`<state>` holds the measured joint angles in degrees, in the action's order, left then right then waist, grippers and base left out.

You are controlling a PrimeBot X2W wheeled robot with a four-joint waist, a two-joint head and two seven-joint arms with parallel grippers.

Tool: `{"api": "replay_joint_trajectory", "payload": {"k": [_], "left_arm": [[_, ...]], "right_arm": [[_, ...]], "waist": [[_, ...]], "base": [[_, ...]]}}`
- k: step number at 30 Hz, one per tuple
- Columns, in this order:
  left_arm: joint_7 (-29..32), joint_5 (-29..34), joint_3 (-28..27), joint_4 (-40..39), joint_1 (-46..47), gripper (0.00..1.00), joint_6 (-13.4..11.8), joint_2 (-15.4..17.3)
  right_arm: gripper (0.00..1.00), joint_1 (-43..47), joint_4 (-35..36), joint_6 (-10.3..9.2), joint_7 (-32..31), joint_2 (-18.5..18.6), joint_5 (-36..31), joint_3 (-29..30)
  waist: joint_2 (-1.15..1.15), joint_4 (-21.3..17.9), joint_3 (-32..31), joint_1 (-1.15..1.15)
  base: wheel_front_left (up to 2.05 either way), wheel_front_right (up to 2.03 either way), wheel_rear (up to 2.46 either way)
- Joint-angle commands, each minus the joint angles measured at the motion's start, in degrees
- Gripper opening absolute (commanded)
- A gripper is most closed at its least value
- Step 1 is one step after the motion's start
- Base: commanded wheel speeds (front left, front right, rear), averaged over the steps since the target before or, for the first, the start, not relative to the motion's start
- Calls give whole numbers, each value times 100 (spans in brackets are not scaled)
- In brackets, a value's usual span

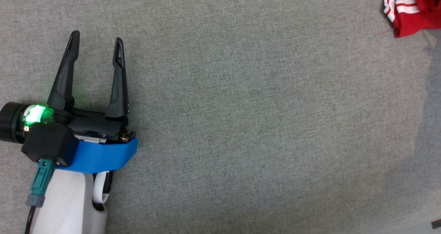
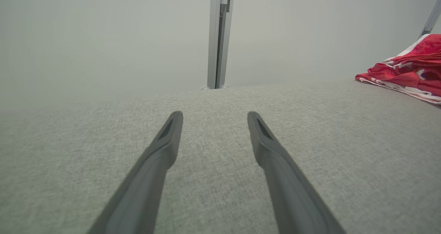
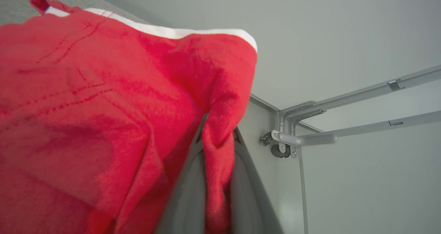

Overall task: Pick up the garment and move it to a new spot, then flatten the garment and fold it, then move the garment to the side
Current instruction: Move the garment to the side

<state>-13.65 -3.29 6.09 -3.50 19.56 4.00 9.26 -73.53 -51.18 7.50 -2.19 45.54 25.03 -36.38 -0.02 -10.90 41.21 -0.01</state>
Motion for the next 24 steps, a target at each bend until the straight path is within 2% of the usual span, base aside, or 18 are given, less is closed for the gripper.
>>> {"api": "replay_joint_trajectory", "payload": {"k": [1, 2, 3, 4, 5, 14, 19, 24], "left_arm": [[86, 9, -124, 295, 4, 100, -56, 156], [92, 3, -132, 275, -10, 100, -66, 171], [101, 3, -132, 253, -25, 100, -72, 176], [100, 1, -129, 229, -40, 100, -88, 178], [110, -1, -124, 210, -49, 100, -93, 179], [60, -61, -42, 250, -75, 100, -126, 125], [-45, -166, -8, 390, -185, 100, -152, 22], [-113, -268, -20, 594, -328, 100, -168, -74]], "right_arm": [[0, -90, -98, -1, 6, -68, -51, -9], [0, -151, -229, -1, -3, -106, -85, -11], [22, -210, -334, -1, 19, -147, -138, -12], [65, -260, -451, -1, 49, -201, -161, 9], [100, -305, -594, -1, 37, -250, -163, 55], [100, -576, -1210, -1, 523, -580, -513, 66], [100, -568, -1338, -1, 1030, -772, -508, 166], [100, -190, -1293, -1, 1502, -1102, -258, 305]], "waist": [[2, 8, 10, 1], [2, 10, 20, 1], [2, 12, 27, 1], [2, 13, 32, 1], [2, 15, 35, 1], [2, 46, -150, 1], [2, 117, -542, 1], [2, 209, -1081, 1]], "base": [[0, 0, 0], [0, 0, 0], [0, 0, 0], [0, 0, 0], [0, 0, 0], [0, 0, 0], [0, 0, 0], [0, 0, 0]]}}
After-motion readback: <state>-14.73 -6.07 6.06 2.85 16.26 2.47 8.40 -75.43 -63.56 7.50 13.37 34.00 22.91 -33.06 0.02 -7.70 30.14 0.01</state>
